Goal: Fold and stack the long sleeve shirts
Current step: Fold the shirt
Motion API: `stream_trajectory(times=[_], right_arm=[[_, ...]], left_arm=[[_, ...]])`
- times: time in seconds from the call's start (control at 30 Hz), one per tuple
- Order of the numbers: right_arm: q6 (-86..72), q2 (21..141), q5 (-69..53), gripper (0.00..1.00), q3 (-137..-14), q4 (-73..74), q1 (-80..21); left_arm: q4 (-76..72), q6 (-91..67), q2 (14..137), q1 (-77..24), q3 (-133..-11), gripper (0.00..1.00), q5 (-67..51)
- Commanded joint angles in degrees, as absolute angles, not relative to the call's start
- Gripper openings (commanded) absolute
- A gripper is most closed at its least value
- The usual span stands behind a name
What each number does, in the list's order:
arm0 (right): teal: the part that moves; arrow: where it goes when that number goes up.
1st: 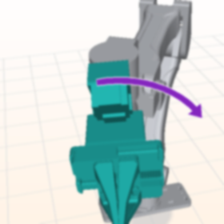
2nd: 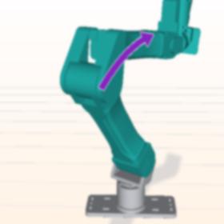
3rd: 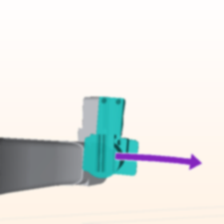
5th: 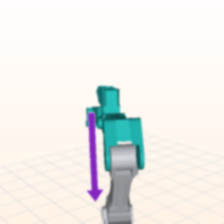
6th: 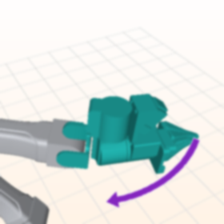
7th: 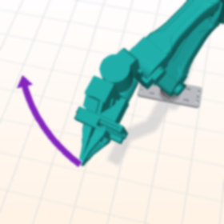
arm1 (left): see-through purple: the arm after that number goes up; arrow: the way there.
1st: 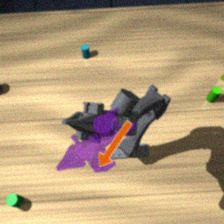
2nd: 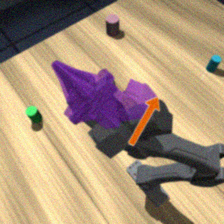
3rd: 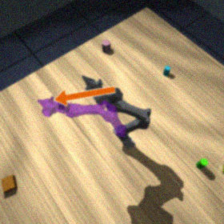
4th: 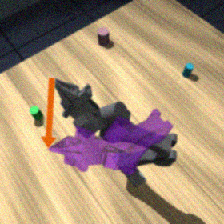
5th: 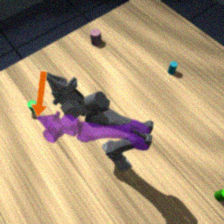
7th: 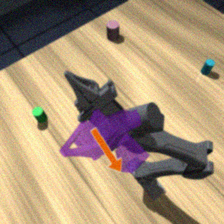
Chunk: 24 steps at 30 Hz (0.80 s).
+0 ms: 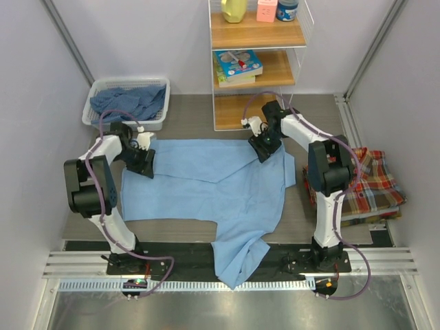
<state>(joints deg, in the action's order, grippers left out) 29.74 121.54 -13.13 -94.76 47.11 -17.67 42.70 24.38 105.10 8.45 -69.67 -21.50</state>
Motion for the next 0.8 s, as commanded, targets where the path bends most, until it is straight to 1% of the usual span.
stream_trajectory(times=[0.0,0.03,0.07,0.1,0.13,0.17,0.2,0.23,0.27,0.33,0.43,0.6,0.77], right_arm=[[36.4,107.6,-19.1,0.57,-93.1,56.4,-17.0],[37.5,104.7,-24.6,0.59,-91.4,57.8,-17.3],[39.9,98.1,-26.7,0.61,-87.5,59.1,-17.8],[40.9,95.1,-28.0,0.65,-85.0,60.6,-18.6],[41.9,91.5,-29.2,0.67,-82.2,61.0,-21.4],[43.8,85.7,-29.3,0.67,-76.6,61.3,-23.0],[45.0,82.3,-29.3,0.68,-73.6,61.3,-25.5],[45.4,79.5,-28.6,0.68,-70.5,60.7,-29.8],[45.7,74.1,-28.0,0.68,-64.8,59.8,-32.5],[46.5,70.7,-27.2,0.67,-60.2,57.8,-35.8],[47.7,70.4,-27.5,0.65,-55.6,57.6,-37.9],[47.8,69.7,-26.9,0.64,-52.0,55.4,-44.0],[47.5,69.3,-25.8,0.63,-49.1,53.3,-47.9]], left_arm=[[53.8,36.6,94.0,8.8,-69.3,0.55,-33.0],[56.6,38.8,92.3,8.8,-68.8,0.56,-34.0],[59.1,41.1,89.3,8.8,-68.4,0.63,-35.6],[64.5,46.0,88.2,8.8,-67.2,0.68,-36.1],[67.4,48.7,87.0,8.8,-66.5,0.71,-36.7],[69.7,51.7,85.7,9.0,-65.3,0.80,-37.3],[72.9,55.7,83.1,9.3,-63.9,0.81,-37.4],[74.3,58.7,81.3,9.7,-60.6,0.81,-37.4],[75.6,61.1,80.1,10.0,-59.2,0.81,-36.8],[77.4,66.1,76.8,11.1,-55.2,0.80,-35.9],[78.3,69.0,75.0,12.4,-53.1,0.75,-34.5],[79.3,72.9,74.0,14.6,-51.4,0.74,-33.8],[77.7,76.3,74.9,16.5,-49.3,0.73,-30.6]])
